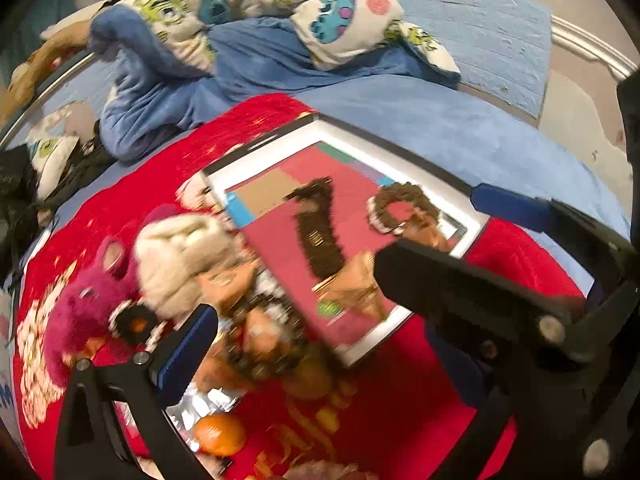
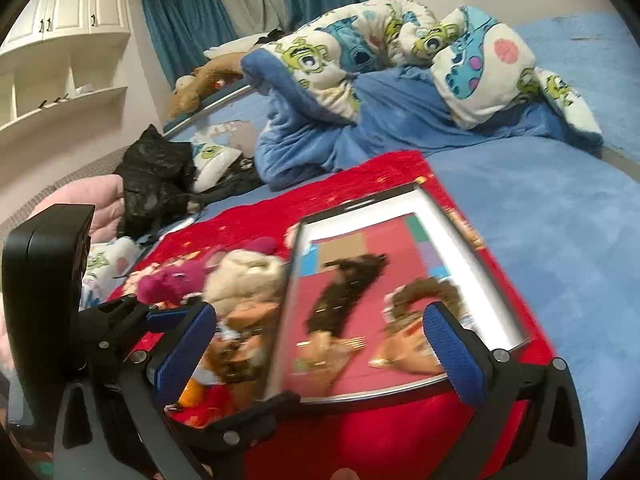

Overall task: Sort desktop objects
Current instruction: 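Withdraw both grippers from the box back toward the pile, then reach left gripper to beige fluffy strip while right gripper reaches pink crocheted scrunchie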

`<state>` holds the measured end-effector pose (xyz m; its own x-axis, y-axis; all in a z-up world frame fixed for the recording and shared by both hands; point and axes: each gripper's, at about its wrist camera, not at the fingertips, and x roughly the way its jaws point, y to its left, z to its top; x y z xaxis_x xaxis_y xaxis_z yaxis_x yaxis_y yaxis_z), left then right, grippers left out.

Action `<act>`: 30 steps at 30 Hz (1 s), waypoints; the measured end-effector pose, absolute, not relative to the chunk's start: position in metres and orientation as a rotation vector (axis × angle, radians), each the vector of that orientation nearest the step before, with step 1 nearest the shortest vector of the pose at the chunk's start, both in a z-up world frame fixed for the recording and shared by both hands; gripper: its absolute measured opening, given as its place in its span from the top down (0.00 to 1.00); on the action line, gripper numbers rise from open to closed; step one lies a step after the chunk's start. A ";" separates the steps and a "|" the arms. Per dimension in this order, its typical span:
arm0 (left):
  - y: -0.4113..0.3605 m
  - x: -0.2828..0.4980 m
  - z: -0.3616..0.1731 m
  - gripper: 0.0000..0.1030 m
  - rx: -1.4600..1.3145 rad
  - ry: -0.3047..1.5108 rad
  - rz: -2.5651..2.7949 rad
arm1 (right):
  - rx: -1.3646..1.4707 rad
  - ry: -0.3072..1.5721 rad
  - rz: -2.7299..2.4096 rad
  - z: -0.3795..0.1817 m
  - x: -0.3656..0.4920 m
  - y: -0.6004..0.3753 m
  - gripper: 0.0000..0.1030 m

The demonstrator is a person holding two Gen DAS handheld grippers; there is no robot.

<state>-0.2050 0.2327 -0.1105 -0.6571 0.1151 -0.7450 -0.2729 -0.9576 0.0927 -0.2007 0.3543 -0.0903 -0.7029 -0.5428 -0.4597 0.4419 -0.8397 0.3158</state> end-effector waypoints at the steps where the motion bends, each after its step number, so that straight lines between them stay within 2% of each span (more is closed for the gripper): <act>1: 0.224 -0.200 -0.109 0.00 -1.180 0.280 2.669 | 0.751 -0.239 -2.474 -0.090 -0.198 0.348 0.00; 19: 0.063 -0.128 -0.104 0.00 -1.256 0.082 2.742 | 0.768 -0.124 -2.440 -0.077 -0.136 0.228 0.00; 24: 0.043 -0.124 -0.107 0.00 -1.277 0.002 2.743 | 0.782 -0.149 -2.435 -0.077 -0.129 0.220 0.00; 30: 0.044 -0.124 -0.122 0.00 -1.322 -0.006 2.724 | 0.816 -0.151 -2.448 -0.085 -0.120 0.226 0.00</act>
